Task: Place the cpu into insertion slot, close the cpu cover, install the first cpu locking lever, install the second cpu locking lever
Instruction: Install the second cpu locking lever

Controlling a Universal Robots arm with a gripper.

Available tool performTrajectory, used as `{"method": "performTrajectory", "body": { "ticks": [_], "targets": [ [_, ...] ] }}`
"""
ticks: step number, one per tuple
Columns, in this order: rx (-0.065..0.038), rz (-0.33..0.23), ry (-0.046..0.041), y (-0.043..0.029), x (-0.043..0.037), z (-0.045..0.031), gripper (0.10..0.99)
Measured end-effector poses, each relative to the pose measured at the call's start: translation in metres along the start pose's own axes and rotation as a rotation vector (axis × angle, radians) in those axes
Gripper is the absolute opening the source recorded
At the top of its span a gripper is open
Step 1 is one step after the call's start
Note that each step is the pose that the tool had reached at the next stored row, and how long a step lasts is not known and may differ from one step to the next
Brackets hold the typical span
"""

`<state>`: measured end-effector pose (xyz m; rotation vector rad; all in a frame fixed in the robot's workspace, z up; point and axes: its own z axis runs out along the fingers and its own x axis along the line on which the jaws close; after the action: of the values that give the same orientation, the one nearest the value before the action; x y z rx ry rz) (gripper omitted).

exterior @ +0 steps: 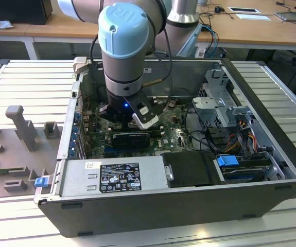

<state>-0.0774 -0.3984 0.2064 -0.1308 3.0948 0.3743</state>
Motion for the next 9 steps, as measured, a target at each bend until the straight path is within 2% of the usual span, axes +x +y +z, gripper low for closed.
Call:
{"method": "performTrajectory", "body": {
  "ticks": [9],
  "targets": [
    [0.000,0.000,-0.0001,0.0046,-0.0001,0.0057,0.106]
  ]
}}
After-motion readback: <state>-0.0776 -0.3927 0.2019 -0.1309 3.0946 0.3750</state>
